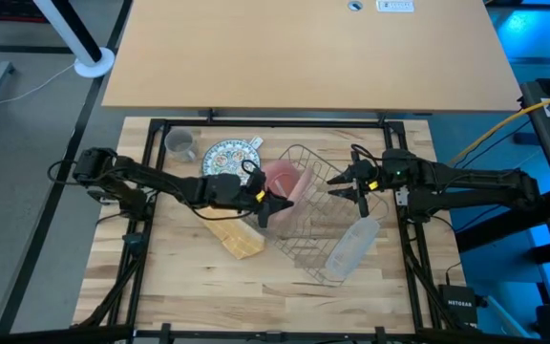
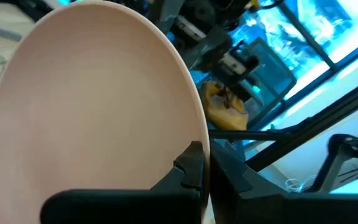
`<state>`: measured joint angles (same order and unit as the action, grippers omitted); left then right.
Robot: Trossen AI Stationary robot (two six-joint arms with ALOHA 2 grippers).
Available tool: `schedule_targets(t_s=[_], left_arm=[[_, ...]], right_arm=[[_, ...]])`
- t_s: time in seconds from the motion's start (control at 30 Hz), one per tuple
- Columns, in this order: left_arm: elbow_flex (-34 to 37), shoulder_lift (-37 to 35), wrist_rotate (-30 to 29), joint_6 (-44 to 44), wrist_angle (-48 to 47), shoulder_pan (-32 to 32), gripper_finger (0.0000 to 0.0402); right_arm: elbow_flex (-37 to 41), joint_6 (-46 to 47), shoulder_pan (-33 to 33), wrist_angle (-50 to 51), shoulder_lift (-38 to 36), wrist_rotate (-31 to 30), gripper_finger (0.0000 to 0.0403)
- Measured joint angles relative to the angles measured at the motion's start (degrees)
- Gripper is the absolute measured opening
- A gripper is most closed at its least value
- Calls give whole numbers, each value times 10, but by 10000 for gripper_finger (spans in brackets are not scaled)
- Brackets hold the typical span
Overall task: Sort dishes
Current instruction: Put the light orange plate in the dish rack
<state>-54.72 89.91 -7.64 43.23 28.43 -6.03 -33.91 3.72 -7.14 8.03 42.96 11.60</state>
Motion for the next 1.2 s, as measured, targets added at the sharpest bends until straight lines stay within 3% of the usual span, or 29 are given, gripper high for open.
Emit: schedule_targets(t_s=[0.57,1.2], left_arm=[[0,0,7,2,-15,-23,0],[-1,15,7,41,-36,-6,3]], right_arm=[[0,-7,0,12,0,0,143],[0,-6,0,11,1,0,143]])
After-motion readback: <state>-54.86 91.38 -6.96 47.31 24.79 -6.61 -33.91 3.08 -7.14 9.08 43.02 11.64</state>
